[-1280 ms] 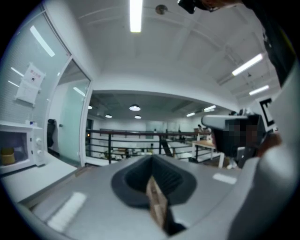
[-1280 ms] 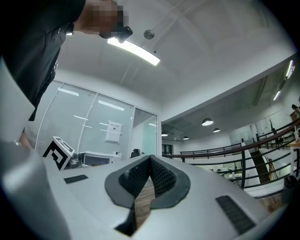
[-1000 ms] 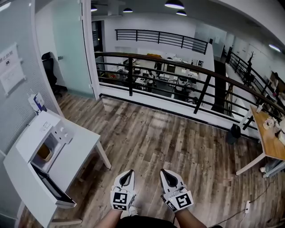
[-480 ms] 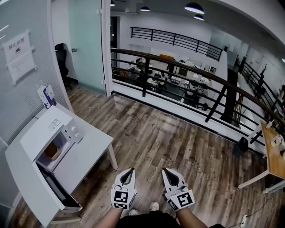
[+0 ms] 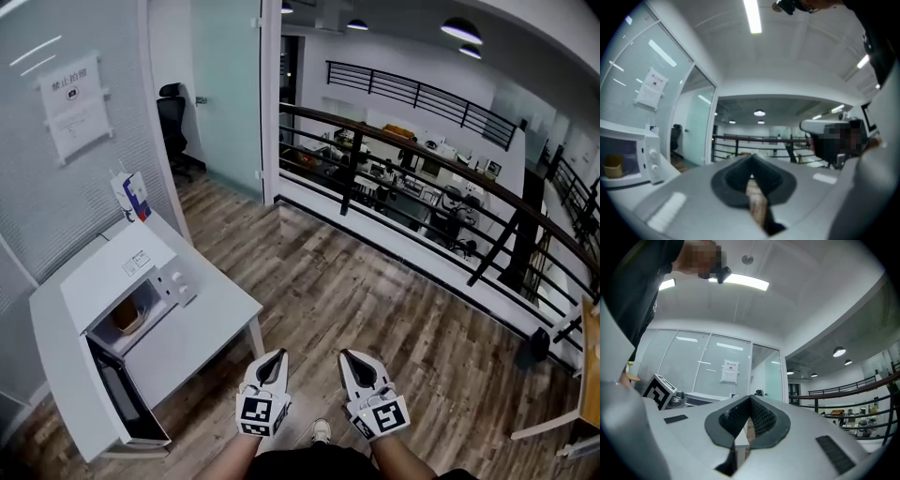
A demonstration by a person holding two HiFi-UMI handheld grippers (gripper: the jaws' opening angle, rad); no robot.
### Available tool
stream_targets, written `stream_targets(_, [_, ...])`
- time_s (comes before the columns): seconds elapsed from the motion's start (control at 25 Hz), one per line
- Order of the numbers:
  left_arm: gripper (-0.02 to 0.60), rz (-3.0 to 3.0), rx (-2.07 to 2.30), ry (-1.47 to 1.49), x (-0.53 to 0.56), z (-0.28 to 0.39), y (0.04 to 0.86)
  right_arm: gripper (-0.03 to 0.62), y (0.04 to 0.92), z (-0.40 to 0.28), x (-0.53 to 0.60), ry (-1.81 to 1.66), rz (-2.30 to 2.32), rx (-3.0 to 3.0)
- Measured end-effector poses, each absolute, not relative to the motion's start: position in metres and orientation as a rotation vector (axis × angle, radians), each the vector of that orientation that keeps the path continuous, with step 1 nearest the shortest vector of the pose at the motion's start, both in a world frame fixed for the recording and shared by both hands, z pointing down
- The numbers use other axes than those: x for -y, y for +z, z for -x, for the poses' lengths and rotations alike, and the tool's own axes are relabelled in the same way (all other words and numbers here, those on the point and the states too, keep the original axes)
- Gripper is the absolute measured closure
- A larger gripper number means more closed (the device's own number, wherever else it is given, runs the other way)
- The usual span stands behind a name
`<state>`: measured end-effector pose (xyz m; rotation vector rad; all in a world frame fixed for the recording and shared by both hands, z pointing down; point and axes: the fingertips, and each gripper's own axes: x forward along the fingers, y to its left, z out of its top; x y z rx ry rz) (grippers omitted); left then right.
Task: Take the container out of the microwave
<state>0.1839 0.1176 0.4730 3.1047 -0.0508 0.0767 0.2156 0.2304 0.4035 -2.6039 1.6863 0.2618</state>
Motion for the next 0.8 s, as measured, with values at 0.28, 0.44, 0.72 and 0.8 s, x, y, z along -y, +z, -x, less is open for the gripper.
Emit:
stream_targets(0.28, [0.575, -3.078, 0.235, 0.048, -0.094, -0.233, 0.462, 0.595, 0.398, -0.275, -0.206, 0.284, 2.454, -1.836])
stream_targets(0.44, [0.575, -3.032, 0.374, 0.059, -0.078, -0.237, 0.465, 0.595, 0.402, -0.293, -0.189, 0.259, 2.364, -1.941])
stream_targets(0.72, [0.575, -2.943, 0.697, 0.125, -0.028, -0.194, 0.487, 0.595, 0.420, -0.283, -0.127, 0.188, 2.168, -2.149])
stream_targets(0.8, [0.575, -2.913, 0.777, 0.134, -0.010, -0.180, 0.492, 0.595, 0.423, -0.274, -0.106, 0.175, 2.112, -2.208])
